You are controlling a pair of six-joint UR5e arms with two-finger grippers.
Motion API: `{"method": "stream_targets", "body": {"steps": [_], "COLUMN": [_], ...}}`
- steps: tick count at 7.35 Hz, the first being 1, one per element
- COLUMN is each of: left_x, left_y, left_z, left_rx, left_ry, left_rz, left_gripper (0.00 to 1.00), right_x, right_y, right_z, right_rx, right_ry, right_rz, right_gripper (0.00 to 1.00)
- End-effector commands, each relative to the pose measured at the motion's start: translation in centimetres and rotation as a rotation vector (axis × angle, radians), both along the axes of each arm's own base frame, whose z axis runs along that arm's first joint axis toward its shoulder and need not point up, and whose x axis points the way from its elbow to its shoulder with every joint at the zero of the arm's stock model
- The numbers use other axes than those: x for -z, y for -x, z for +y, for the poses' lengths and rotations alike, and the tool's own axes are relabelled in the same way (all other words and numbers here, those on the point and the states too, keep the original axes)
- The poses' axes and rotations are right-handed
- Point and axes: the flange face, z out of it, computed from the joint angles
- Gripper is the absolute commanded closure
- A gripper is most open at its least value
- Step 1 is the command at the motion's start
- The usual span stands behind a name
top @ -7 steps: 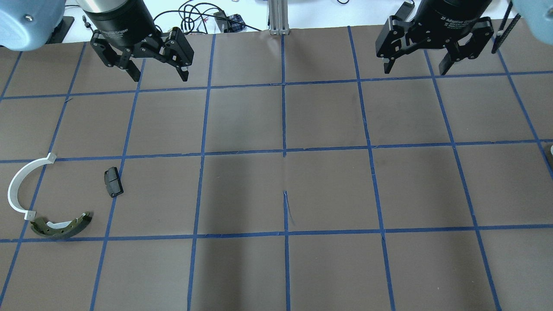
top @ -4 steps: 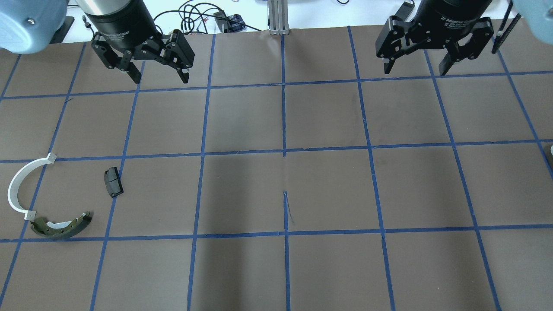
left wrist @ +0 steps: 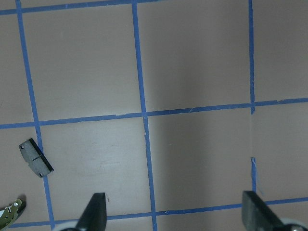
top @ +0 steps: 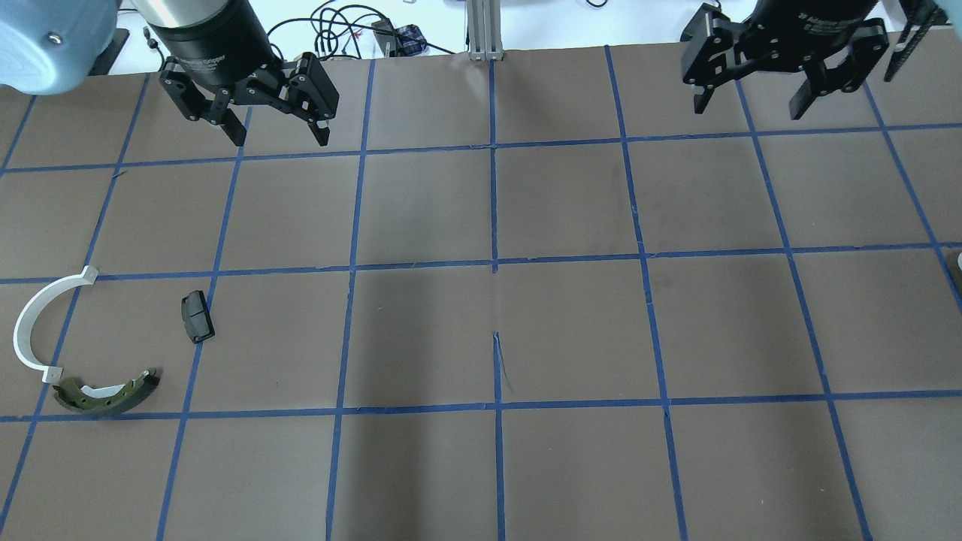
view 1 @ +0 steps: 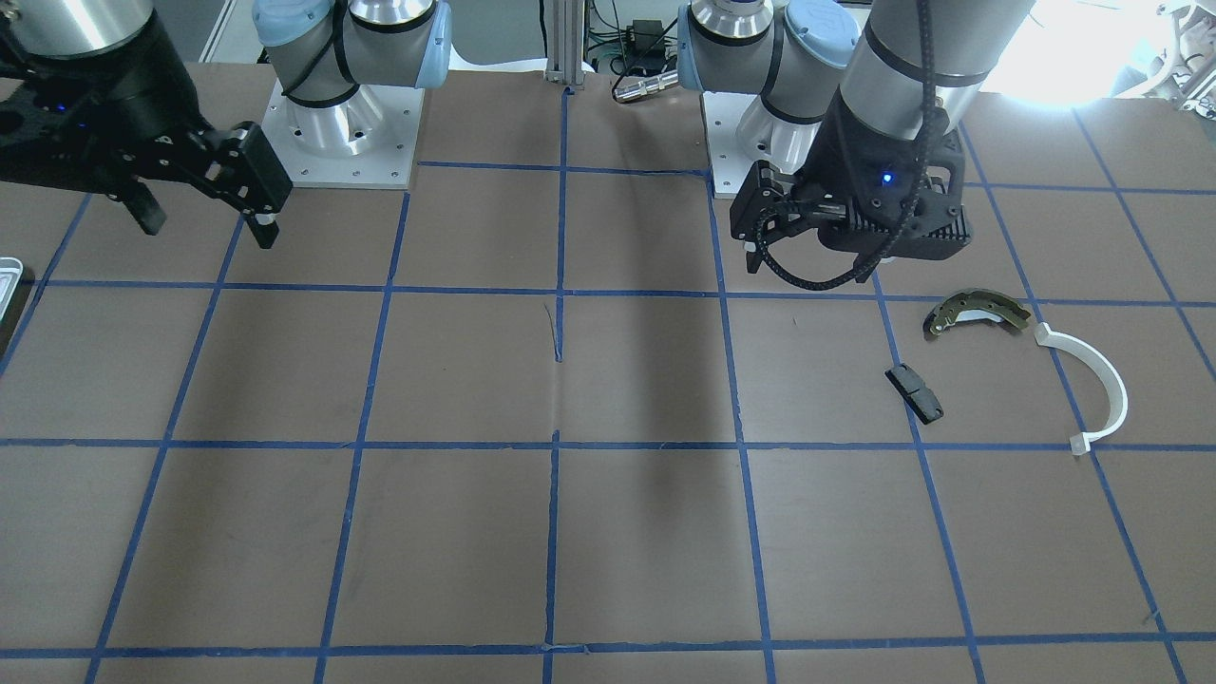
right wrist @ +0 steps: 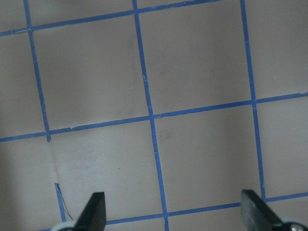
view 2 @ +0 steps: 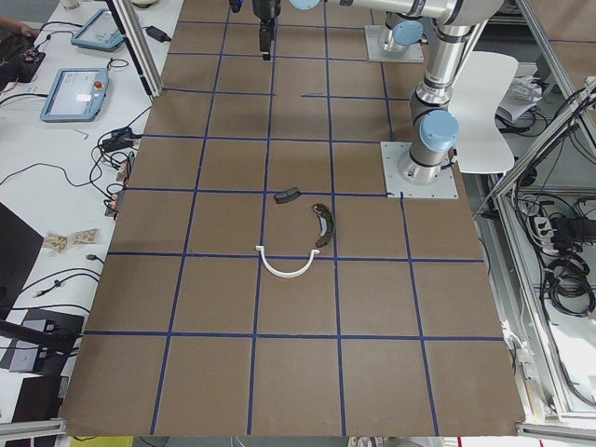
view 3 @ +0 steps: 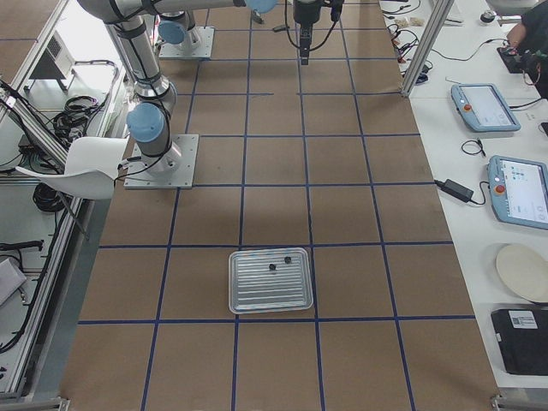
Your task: Place bearing gear from tray to pile
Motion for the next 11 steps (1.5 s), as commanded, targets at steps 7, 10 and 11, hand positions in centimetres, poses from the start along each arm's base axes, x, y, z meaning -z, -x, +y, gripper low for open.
{"method": "stream_targets", "body": {"steps": [7,10,11], "left_x": [-0.1,-0.1,-0.1], "left_y": [-0.1,0.0,0.0], "left_z": [-0.1,-0.1,-0.1], "left_rx": [0.0,0.0,0.001], "left_ry": [0.008,0.006,0.006], "left_rz": [0.0,0.0,-0.001], "left_gripper": [0.0,0.0,0.0], "right_x": [5.2,17.4,22.7], "right_y": [42.0,53.3,54.8], "right_z": [6.0,6.1,5.1], "right_rx": [-0.472,-0.48,-0.497], "right_ry": [-0.102,-0.141,-0.143], "right_rz": [0.068,-0.012,-0.013], "right_gripper": [0.0,0.0,0.0]}}
